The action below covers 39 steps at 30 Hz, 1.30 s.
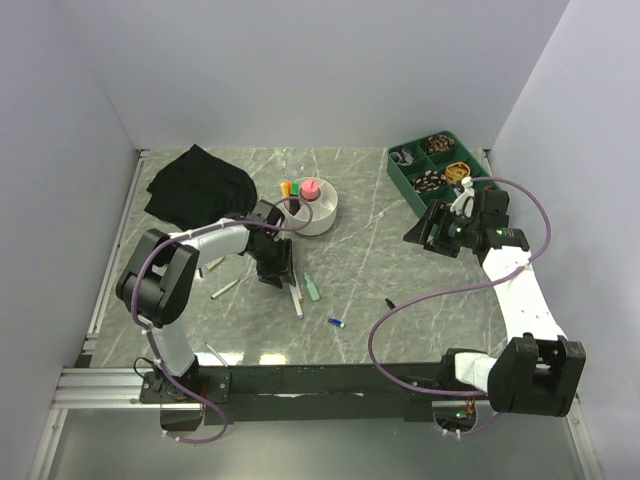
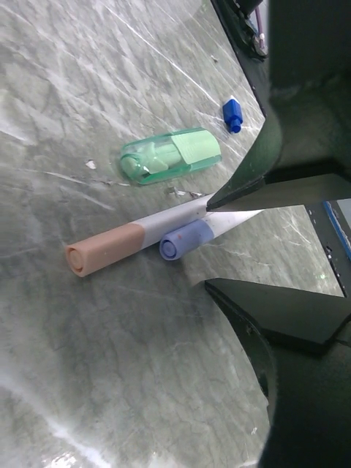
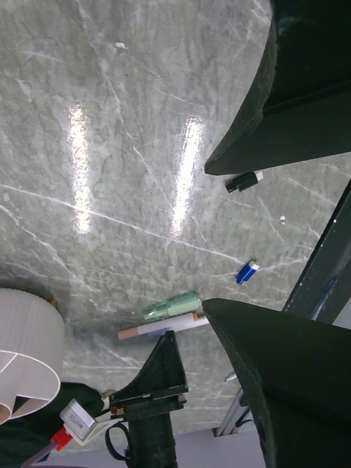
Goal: Sort the stationery into containers
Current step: Pick up the pen from the center of the board.
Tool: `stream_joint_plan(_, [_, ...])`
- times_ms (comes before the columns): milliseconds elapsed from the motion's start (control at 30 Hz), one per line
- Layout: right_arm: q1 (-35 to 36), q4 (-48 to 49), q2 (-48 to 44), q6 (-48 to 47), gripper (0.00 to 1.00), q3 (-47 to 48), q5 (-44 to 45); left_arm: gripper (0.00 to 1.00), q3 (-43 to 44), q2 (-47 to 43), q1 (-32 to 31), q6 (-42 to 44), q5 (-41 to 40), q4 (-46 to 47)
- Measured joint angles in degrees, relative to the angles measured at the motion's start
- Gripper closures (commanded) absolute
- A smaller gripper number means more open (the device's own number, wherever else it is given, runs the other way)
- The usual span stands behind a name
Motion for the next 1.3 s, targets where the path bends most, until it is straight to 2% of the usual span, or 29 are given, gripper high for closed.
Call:
stream_joint_plan(333, [-1.3, -0.2, -0.1, 0.0, 0.24, 0.0, -0.1, 0.55, 3.3, 2.6, -0.5, -0.9, -2.0, -3.5])
stream_joint_plan(833, [-1.7, -0.4, -1.1, 0.7, 0.24, 0.0, -1.1, 0.57, 3.7, 2.9, -0.7, -1.1, -3.8, -4.2])
stream_joint_plan(1133, [-2.3, -0.9, -1.4, 0.8, 0.24, 0.0, -1.4, 0.53, 4.3, 3.5, -2.2, -1.3, -6.2, -4.9])
stream_joint_plan(1300, [-2.7, -1.4, -2.3, 0.8, 0.24, 0.0, -1.5, 0.56, 4.5, 4.0, -2.6, -1.8, -6.9, -5.5])
